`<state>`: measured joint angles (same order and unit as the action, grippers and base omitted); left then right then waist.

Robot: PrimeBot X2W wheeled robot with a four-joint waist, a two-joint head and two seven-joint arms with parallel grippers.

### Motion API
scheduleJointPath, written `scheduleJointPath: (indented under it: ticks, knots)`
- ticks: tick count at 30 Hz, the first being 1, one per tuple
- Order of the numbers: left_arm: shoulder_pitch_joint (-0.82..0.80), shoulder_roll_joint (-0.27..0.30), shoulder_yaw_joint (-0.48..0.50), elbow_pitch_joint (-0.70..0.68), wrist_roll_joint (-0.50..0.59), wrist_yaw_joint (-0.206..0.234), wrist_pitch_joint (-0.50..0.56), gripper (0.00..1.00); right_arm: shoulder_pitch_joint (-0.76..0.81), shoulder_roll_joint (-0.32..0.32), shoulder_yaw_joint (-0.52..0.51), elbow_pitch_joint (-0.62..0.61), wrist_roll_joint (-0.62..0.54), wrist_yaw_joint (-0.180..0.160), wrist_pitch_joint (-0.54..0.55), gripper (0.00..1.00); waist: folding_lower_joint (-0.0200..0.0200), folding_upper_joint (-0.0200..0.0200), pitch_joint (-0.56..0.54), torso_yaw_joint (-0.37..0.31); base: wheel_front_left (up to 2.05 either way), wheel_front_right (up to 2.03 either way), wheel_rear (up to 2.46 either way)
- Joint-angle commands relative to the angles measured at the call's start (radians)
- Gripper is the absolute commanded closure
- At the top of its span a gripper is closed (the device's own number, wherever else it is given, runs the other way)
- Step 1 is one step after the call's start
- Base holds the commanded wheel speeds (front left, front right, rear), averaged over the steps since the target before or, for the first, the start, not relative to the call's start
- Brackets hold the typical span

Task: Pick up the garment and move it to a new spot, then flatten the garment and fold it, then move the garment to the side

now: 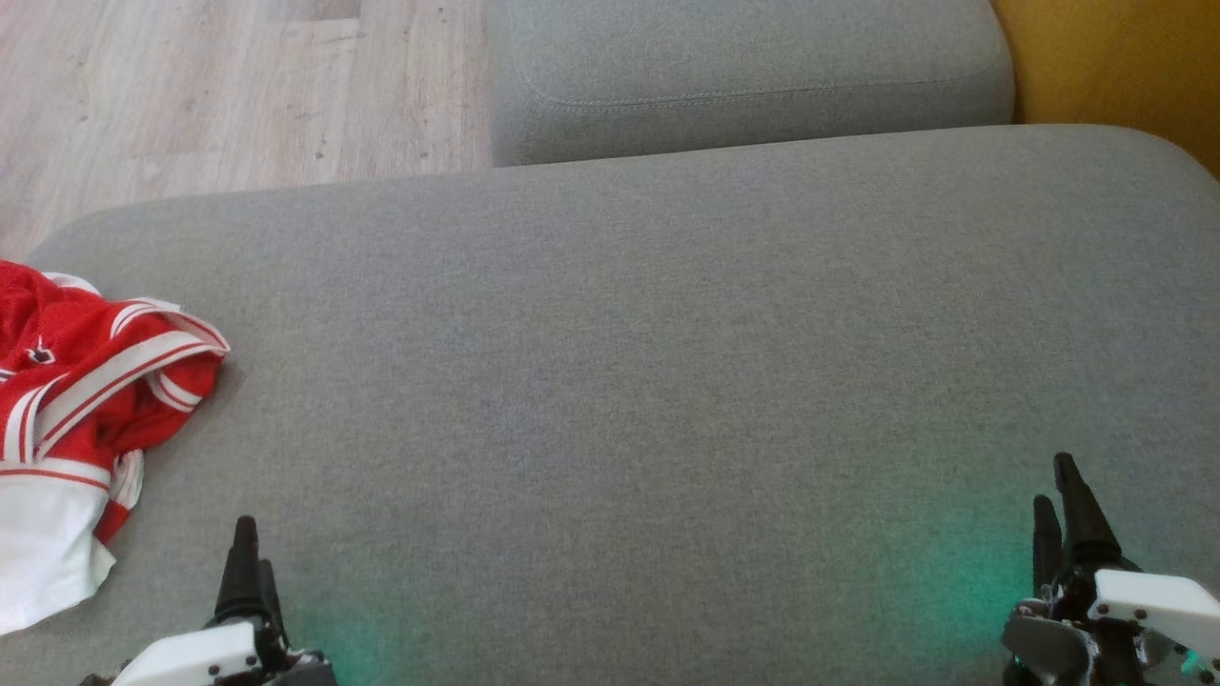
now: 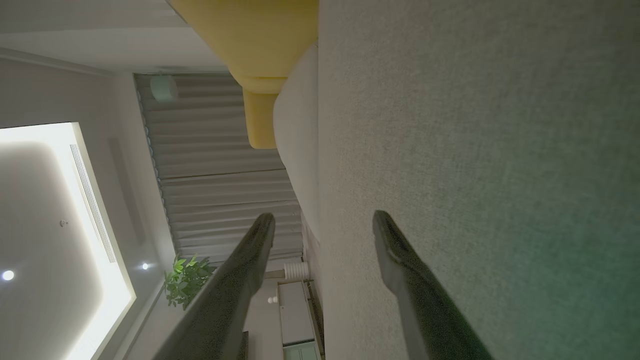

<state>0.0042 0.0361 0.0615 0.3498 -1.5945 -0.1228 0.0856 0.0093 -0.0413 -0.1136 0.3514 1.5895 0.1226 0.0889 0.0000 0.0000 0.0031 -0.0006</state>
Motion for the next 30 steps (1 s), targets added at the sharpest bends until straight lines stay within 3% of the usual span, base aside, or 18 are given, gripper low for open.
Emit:
scheduleJointPath:
  ticks: [1, 9, 30]
  knots:
    - [-0.041, 0.006, -0.002, -0.035, 0.008, 0.001, -0.005, 0.0, -0.041, -0.003, 0.002, -0.039, -0.006, 0.001, -0.006, 0.0, 0.0, 0.0, 0.0, 0.0, 0.0, 0.0, 0.0]
    - [-0.04, 0.007, -0.015, -0.055, 0.102, 0.023, -0.028, 0.0, -0.046, -0.003, 0.014, -0.047, -0.091, 0.001, -0.03, 0.0, 0.0, 0.0, 0.0, -0.001, 0.0, 0.0, 0.0]
    - [-0.042, 0.024, -0.086, -0.085, 0.447, 0.08, -0.093, 0.0, -0.05, -0.004, 0.049, -0.082, -0.463, 0.002, -0.095, 0.0, 0.0, 0.0, -0.003, 0.0, 0.0, 0.0, 0.0]
